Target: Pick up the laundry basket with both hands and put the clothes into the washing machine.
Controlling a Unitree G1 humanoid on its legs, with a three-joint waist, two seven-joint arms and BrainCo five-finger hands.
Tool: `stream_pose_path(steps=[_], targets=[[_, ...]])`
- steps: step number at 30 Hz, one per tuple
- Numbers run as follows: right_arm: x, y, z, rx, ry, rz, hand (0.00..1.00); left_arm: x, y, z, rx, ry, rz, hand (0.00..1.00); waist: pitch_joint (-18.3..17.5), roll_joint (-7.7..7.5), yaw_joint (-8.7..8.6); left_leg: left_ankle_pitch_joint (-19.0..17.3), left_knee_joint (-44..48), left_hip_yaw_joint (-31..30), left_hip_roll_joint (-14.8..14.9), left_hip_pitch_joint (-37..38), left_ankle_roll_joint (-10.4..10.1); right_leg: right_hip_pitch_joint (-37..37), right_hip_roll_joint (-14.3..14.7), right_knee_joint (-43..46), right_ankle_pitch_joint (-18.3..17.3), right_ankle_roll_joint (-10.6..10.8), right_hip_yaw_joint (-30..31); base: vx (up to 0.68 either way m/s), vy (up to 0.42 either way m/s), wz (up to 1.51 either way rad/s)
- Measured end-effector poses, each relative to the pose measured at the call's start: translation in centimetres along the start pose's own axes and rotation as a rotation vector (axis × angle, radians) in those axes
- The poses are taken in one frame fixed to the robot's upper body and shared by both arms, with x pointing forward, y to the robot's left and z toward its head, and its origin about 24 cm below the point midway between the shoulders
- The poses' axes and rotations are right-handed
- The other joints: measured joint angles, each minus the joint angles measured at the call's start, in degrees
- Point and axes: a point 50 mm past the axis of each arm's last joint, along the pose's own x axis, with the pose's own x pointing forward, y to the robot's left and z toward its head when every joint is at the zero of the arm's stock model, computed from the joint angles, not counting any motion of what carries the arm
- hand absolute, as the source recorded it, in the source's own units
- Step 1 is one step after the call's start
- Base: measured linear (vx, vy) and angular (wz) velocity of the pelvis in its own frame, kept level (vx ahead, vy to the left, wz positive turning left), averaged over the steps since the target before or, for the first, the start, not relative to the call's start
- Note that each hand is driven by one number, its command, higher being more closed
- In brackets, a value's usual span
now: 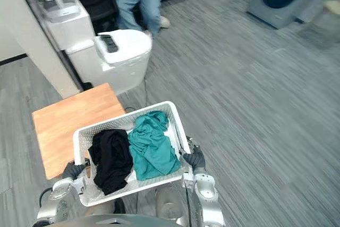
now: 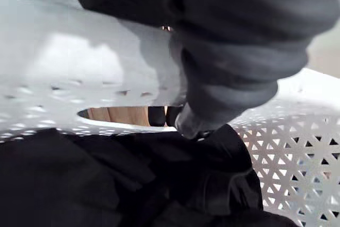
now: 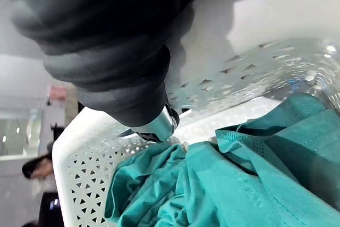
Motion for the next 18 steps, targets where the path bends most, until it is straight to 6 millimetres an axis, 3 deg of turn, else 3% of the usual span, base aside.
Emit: stream_pose_path(steps=[2,3,4,6,8,11,12,13,15,16,18], targets=[[-0.4,0.1,-0.5,0.027,0.017,-0.014,1.00,0.1,0.0,0.2,-0.001,-0.009,-0.003,1.00,0.47,0.70,0.43,2.53,-4.11,3.81,2.39,2.54,-0.36,-0.57,-0.73,14.79,0.73,-1.18,-7.76,-0.12,0.002,-1.39],[-0.7,-0.1,-0.8,0.037,0.026,-0.027,1.00,0.0,0.0,0.2,0.000,-0.009,-0.008,1.00,0.11,0.21,0.13,3.92,-6.10,5.83,3.41,3.57,-0.42,1.22,-2.33,23.42,0.73,-1.10,-8.60,-0.08,-0.021,-1.04],[-0.8,-0.2,-0.8,0.041,0.027,-0.032,1.00,0.0,-0.1,0.3,0.000,-0.011,-0.012,1.00,0.09,0.16,-0.09,4.14,-6.37,6.50,3.85,3.73,-0.70,2.83,-3.27,26.85,1.01,-0.93,-8.37,-0.06,-0.075,-0.90],[-0.8,-0.3,-0.9,0.051,0.024,-0.033,1.00,0.0,-0.1,0.4,-0.001,-0.015,-0.016,1.00,-0.91,-1.37,-0.15,4.99,-7.02,10.71,4.75,3.70,-1.55,8.98,-8.08,31.90,3.35,0.40,-7.35,-0.10,-0.168,-1.00],[-0.2,-0.1,-0.6,0.061,0.016,-0.024,1.00,0.2,-0.3,0.7,-0.003,-0.026,-0.019,1.00,-1.44,-1.74,0.44,6.23,-8.39,15.19,6.16,3.30,-2.78,8.56,-8.10,26.30,2.62,1.85,-10.34,-0.13,-0.193,-1.30],[0.5,-0.9,-0.4,0.035,0.016,-0.024,1.00,0.0,-1.1,0.2,-0.028,-0.009,-0.032,1.00,-2.37,0.85,0.67,11.50,-16.47,23.97,7.31,6.35,-3.60,10.08,-5.16,13.37,1.66,1.56,-13.37,-0.08,-0.113,-1.51],[0.7,-0.8,-0.2,0.035,0.010,-0.020,1.00,-0.1,-0.9,0.1,-0.027,-0.008,-0.029,1.00,-2.41,0.71,0.56,11.67,-16.98,26.25,7.28,6.68,-3.82,9.70,-5.66,12.52,0.03,1.30,-14.73,-0.10,-0.219,-1.87],[1.0,-0.5,-0.3,0.042,0.017,-0.013,1.00,0.1,-0.6,0.6,-0.020,-0.020,-0.022,1.00,-3.13,-0.55,0.70,11.59,-16.09,31.45,6.86,7.15,-4.58,9.67,-6.32,6.75,-0.78,3.80,-17.15,-0.08,-0.199,-1.52],[1.1,-0.4,-0.2,0.044,0.014,-0.011,1.00,0.2,-0.7,0.7,-0.021,-0.024,-0.023,1.00,-3.48,-0.22,0.98,11.92,-15.94,33.63,7.08,7.25,-5.53,10.97,-4.18,0.66,-0.08,4.70,-15.73,-0.06,-0.235,-1.40],[1.3,-0.8,0.2,0.031,0.001,-0.014,1.00,0.4,-1.2,0.6,-0.027,-0.012,-0.029,1.00,-3.37,1.39,0.82,12.54,-16.02,35.32,8.15,7.56,-6.47,11.31,-1.50,-4.48,2.63,4.14,-12.70,-0.07,-0.245,-1.11],[1.1,-1.3,-0.1,0.034,0.015,-0.023,1.00,0.6,-1.5,0.2,-0.019,0.006,-0.035,1.00,-3.42,1.70,0.54,12.72,-16.78,35.62,8.97,9.86,-7.37,12.66,0.39,-5.63,3.02,3.81,-10.47,-0.07,-0.195,-0.90]])
